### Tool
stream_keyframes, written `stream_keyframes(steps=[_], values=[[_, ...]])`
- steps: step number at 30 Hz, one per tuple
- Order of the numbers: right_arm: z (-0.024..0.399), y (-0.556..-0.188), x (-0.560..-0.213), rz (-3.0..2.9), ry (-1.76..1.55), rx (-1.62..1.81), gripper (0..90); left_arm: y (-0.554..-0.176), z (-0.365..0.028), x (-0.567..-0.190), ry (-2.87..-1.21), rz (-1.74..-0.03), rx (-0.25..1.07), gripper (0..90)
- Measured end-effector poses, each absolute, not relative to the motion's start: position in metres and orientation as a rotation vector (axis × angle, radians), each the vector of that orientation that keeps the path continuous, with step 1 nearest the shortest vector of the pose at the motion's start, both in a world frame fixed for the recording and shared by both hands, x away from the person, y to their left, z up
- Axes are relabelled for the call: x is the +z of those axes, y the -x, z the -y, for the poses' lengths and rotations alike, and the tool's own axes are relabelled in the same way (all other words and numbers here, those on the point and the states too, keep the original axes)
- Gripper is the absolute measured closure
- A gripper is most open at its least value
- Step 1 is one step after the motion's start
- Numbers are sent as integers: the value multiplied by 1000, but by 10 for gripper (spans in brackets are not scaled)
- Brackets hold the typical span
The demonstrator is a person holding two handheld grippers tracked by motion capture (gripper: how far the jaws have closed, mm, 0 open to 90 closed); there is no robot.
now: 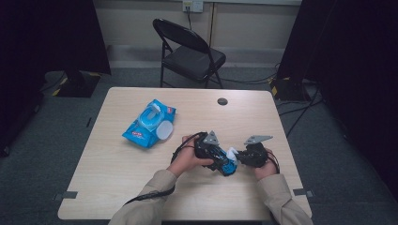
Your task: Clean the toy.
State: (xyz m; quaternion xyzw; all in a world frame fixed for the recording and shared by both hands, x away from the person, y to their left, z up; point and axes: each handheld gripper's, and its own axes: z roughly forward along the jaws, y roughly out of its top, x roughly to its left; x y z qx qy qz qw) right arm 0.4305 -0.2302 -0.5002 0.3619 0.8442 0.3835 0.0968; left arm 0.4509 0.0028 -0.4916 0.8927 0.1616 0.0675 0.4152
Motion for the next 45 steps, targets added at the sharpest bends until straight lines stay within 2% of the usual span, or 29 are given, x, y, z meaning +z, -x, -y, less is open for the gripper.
stream_keyframes(steps=[45], values=[[176,-490,-502,-2506,-1098,1166,785,-447,0,-495,-2203,-384,171,30]])
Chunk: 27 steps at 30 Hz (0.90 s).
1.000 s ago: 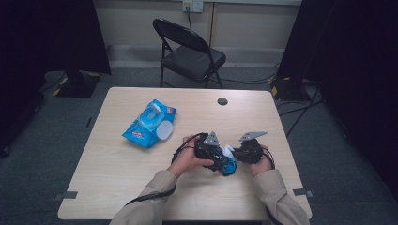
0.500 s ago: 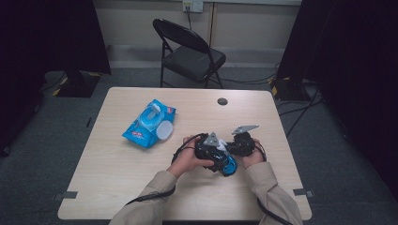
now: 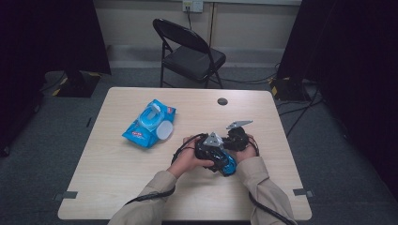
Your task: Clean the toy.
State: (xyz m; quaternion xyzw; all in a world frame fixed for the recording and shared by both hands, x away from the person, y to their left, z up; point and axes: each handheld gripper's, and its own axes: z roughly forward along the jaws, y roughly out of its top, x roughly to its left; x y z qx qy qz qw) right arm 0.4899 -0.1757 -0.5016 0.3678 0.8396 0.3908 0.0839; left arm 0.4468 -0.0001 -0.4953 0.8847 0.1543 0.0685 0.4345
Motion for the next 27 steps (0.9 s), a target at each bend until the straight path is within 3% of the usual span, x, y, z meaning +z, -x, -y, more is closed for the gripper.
stream_keyframes(steps=[14,27], values=[[185,-488,-503,-2474,-1117,1195,786,-447,0,-495,-2201,-382,167,31],[232,-459,-486,-2436,-1104,1234,787,-447,-1,-496,-2192,-379,166,32]])
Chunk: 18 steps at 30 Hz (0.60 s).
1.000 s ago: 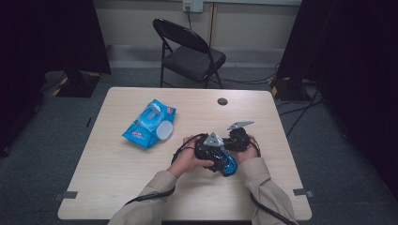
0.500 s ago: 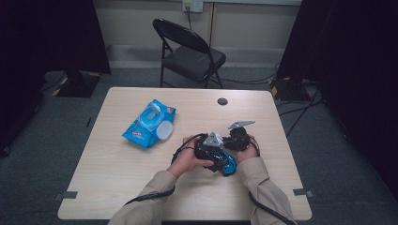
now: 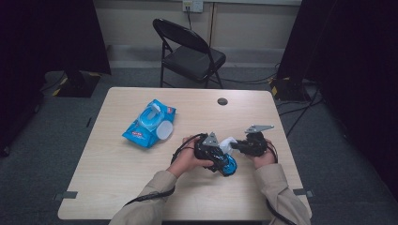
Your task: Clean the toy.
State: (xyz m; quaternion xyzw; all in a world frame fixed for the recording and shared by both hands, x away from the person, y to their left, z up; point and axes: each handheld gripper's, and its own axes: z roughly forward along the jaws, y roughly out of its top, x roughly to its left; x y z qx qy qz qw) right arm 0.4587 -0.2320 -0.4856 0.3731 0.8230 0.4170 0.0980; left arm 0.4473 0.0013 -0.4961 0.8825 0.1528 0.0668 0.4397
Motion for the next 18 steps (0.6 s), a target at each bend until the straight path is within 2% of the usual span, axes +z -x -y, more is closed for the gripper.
stream_keyframes(steps=[18], values=[[256,-411,-478,-2458,-1050,1287,788,-446,-1,-496,-2191,-385,172,32]])
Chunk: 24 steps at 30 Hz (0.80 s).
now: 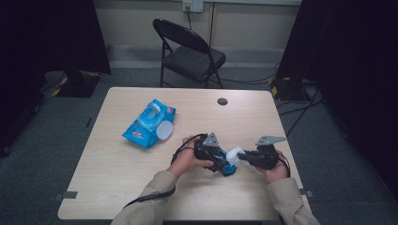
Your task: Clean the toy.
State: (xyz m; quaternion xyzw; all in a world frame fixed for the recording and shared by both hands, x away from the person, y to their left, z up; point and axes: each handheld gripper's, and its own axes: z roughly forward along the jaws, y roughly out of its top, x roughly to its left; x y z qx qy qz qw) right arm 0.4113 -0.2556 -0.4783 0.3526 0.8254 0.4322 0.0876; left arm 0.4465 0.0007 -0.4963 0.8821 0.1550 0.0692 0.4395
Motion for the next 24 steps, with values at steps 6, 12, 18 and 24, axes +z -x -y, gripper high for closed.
stream_keyframes(steps=[6,12,18,24], values=[[260,-400,-482,-2484,-1059,1277,788,-447,0,-496,-2200,-384,174,32],[256,-397,-490,-2512,-1051,1220,785,-446,0,-496,-2193,-386,176,33],[249,-397,-496,-2489,-1059,1186,780,-447,0,-496,-2197,-385,176,32],[250,-397,-500,-2483,-1079,1164,780,-446,0,-497,-2189,-391,178,33]])
